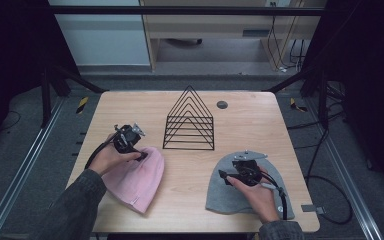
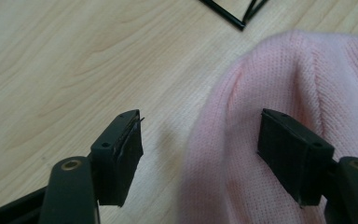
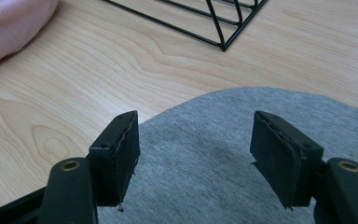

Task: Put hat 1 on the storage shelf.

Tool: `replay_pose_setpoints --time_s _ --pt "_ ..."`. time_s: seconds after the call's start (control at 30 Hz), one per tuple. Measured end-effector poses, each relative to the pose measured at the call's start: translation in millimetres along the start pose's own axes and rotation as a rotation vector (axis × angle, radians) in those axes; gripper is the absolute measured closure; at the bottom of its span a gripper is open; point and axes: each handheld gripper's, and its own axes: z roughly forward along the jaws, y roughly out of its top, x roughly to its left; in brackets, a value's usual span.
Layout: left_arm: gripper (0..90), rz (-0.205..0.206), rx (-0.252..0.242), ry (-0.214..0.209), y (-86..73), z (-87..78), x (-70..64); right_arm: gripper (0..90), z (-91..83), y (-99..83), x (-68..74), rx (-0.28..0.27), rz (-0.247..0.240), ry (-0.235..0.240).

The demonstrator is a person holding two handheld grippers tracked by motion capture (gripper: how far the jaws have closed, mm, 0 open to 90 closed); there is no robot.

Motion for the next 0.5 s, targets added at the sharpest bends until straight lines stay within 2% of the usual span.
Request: replay_pose_setpoints --time_s 0.03,0.13,0.23,0.3,0.37,0.4,0.5 --pt "30.9 0.012 0.009 -0.003 -0.1 1.8 -0.6 32.6 0.8 -0.1 0.4 0.003 -0.001 0.001" --pt "36.4 0.003 0.003 -0.038 -1.7 6.1 -3.0 32.3 1.8 0.0 1.2 0.006 -0.007 0.004" --pt "49.6 0.016 0.007 -0.055 -3.0 6.4 -6.0 32.3 1.7 0.4 2.1 0.006 -0.011 0.005" --pt "57.6 0.004 0.003 -0.068 -5.0 7.7 -8.9 32.3 1.7 0.4 1.9 0.005 -0.010 0.003" --pt "66.2 0.001 0.000 -0.063 -6.4 7.4 -11.1 32.2 1.6 0.5 1.7 0.005 -0.012 0.001" --pt "74.9 -0.002 0.000 -0.060 -6.6 6.4 -12.0 32.2 1.1 0.7 1.8 0.005 -0.015 -0.001" --pt "79.4 -0.020 -0.009 -0.046 -7.2 1.6 -13.9 32.2 0.7 1.1 1.9 0.001 -0.015 -0.006"
